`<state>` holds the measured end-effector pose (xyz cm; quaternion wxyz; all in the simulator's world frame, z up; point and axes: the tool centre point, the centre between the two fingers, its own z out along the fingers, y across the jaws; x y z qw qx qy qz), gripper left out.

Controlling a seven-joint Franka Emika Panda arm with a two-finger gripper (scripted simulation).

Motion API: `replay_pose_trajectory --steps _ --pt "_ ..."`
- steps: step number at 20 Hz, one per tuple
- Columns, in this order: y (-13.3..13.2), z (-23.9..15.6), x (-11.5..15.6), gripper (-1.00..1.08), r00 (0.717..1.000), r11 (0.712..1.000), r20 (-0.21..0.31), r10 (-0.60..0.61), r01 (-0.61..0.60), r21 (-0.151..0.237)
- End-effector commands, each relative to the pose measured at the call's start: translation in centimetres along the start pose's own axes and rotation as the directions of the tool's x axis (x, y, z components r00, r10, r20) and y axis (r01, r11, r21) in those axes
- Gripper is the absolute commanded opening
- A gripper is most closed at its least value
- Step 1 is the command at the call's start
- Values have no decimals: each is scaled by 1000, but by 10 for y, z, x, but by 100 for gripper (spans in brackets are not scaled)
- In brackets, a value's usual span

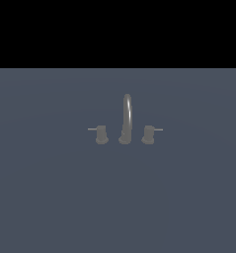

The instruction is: Turn on the faucet by rotating a designated handle.

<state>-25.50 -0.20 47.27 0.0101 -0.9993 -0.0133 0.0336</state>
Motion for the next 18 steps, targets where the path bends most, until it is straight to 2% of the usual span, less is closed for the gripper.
replay_pose_trajectory --steps 1,10,18 --pt "0 0 0 -100 1000 1000 0 0 0 0" --pt "-9 11 5 -100 999 999 -2 42 -42 1" --pt "-31 38 20 -100 989 989 -5 150 -150 5"
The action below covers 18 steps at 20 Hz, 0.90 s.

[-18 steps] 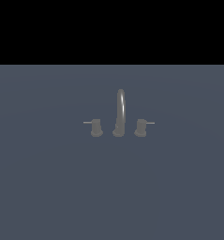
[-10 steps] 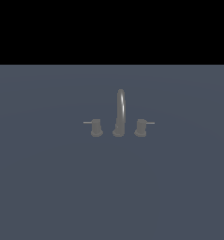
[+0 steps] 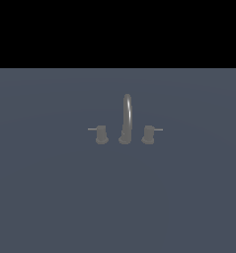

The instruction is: Turn on the faucet by rotating a designated handle.

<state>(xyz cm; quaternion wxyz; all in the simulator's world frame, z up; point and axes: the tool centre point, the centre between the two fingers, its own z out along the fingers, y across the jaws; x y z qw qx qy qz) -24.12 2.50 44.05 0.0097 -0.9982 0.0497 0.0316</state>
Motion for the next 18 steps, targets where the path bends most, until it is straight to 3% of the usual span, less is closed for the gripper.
replay_pose_trajectory --steps 1,9,18 --pt "-9 11 5 -100 999 999 -1 43 -43 1" --pt "-43 53 29 -100 978 978 -7 209 -208 7" --pt "-76 101 65 -100 921 921 -12 390 -390 17"
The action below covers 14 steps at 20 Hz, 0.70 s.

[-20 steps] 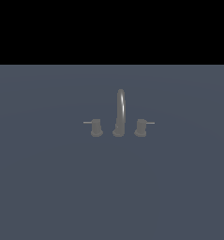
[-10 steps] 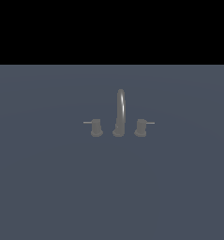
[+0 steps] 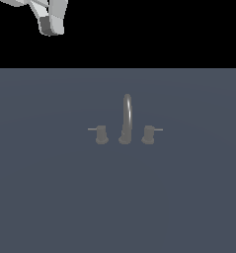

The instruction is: Turn on the faucet by rotating a designated handle.

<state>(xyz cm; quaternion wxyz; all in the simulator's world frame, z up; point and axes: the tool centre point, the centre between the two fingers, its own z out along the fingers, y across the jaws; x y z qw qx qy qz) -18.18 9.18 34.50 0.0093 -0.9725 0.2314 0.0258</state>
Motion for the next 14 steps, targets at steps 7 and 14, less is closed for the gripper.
replay_pose_trajectory --steps 7,14 --pt "-38 45 25 -100 984 984 -5 175 -175 9" --pt "-63 79 49 -100 952 952 -9 306 -305 15"
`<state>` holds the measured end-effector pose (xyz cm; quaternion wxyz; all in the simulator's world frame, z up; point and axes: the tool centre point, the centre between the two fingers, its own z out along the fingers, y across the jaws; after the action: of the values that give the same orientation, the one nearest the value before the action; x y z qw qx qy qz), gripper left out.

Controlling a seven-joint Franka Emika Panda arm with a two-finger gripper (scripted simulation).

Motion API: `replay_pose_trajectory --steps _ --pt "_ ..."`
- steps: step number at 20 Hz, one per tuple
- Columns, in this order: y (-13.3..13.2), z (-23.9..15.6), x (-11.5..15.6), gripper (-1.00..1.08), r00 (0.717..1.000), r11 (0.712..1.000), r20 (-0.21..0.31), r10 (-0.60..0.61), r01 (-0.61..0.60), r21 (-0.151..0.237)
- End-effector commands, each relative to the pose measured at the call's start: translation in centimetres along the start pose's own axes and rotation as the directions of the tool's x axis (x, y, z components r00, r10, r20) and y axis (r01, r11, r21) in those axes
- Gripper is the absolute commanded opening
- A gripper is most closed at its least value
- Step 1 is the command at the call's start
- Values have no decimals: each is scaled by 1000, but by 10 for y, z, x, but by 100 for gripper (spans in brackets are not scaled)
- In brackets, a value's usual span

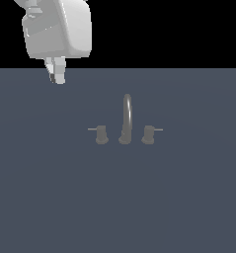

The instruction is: Turn on the faucet by rotating a designated handle.

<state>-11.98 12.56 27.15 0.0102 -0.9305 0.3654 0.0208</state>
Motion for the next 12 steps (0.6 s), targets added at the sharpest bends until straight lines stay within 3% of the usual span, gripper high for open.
replay_pose_trajectory --steps 1,12 --pt "-11 12 6 -100 999 999 -2 48 -48 3" --pt "-50 61 39 -100 971 971 -9 240 -240 10"
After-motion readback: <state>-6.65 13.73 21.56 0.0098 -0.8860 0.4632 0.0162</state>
